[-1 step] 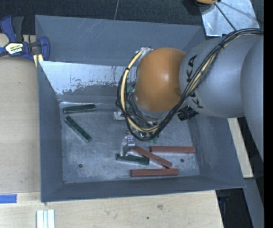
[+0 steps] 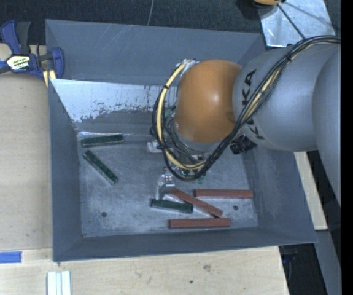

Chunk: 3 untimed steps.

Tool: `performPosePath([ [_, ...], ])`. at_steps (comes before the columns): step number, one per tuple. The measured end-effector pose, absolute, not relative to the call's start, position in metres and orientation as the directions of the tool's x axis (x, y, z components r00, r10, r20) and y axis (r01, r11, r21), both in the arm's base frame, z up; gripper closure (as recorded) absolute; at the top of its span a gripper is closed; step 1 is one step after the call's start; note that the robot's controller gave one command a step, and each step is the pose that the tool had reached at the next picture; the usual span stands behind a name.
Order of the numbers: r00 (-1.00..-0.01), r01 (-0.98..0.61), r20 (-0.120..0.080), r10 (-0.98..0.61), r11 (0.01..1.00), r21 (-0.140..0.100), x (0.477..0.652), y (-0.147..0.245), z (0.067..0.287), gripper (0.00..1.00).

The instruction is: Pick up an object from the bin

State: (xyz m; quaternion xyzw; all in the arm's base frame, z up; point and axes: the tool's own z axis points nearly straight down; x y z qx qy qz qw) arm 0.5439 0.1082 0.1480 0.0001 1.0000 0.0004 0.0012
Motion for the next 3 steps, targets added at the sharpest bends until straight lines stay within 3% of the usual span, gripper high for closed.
performPosePath([
  [1,-0.998,-0.056,-0.008,-0.056,0.998,0.001,0.508,0.064,0.096,0.0],
  [2,-0.997,-0.069,-0.014,-0.069,0.998,0.004,0.522,0.047,0.083,0.0],
  [3,-0.998,0.06,-0.036,0.06,0.998,0.003,0.5,0.058,0.078,1.0],
])
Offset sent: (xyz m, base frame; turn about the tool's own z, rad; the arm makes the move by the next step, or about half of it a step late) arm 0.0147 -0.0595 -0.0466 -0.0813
